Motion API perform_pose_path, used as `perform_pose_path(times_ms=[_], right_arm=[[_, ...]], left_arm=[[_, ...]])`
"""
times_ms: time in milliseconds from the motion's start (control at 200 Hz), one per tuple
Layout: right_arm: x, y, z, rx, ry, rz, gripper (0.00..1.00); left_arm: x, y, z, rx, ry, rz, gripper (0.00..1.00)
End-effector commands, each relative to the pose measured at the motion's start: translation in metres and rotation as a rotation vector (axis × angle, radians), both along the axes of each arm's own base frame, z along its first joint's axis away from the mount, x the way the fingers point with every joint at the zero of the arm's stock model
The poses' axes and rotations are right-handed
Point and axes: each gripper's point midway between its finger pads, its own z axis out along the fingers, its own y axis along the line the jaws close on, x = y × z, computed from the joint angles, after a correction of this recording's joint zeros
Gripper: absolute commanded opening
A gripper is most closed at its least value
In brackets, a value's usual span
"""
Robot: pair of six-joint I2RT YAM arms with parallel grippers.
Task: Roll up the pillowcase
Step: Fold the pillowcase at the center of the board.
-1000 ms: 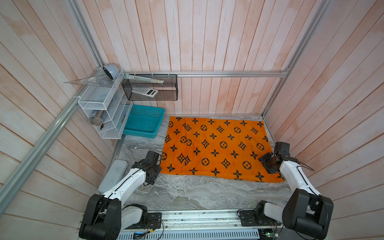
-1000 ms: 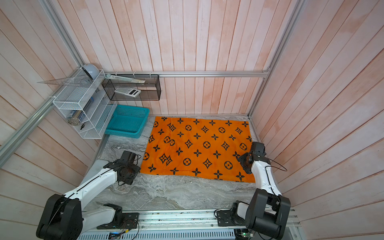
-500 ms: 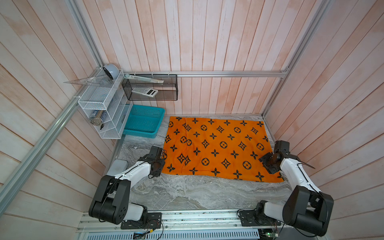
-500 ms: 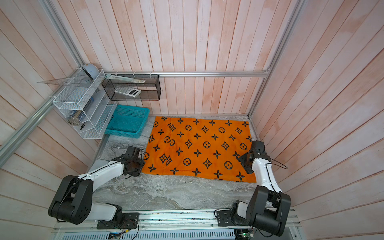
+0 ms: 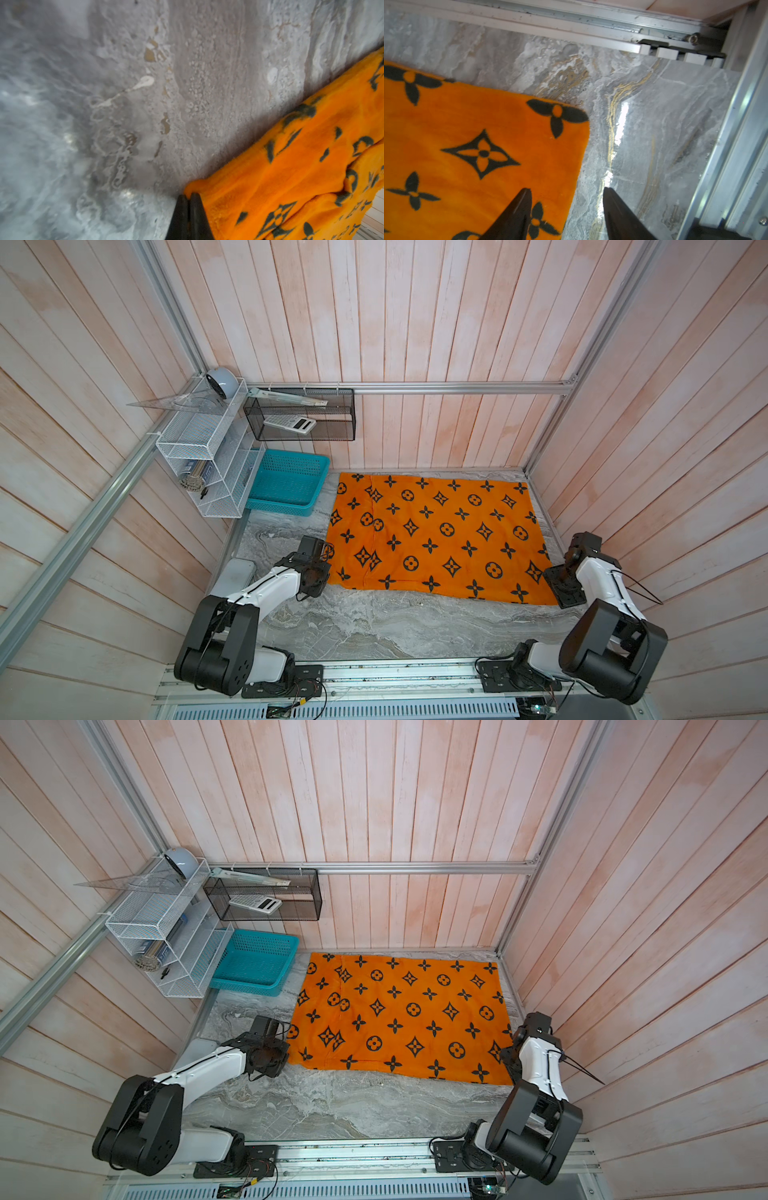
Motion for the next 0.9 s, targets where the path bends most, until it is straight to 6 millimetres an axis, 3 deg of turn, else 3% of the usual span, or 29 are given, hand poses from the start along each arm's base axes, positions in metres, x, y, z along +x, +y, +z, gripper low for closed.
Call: perform_pose_path(times_ms=[0, 195, 490, 570, 770, 895], right_arm=[[-0.023, -0.006, -0.008, 0.001, 0.065, -0.071, 0.6], [-0.016, -0.025, -0.014, 0.041, -0.004, -0.152, 0.59], [0.01, -0.019, -0.055, 0.215, -0.004, -0.113, 0.5], [0.011, -0.019, -0.058, 0.212, -0.009, -0.109, 0.44], [0.004, -0.014, -0.06, 0.202, -0.001, -0.084, 0.1], [0.005, -0.003, -0.052, 0.194, -0.022, -0.025, 0.01]], left_arm=[[-0.009, 0.002, 0.006, 0.016, 0.005, -0.023, 0.0], [-0.009, 0.001, 0.018, 0.009, -0.015, -0.034, 0.0], [-0.008, -0.003, 0.019, -0.022, -0.038, -0.021, 0.0], [-0.009, -0.003, 0.017, -0.03, -0.038, -0.013, 0.0], [-0.01, -0.003, 0.014, -0.034, -0.038, -0.012, 0.0], [-0.008, -0.004, 0.02, -0.031, -0.047, -0.018, 0.0]])
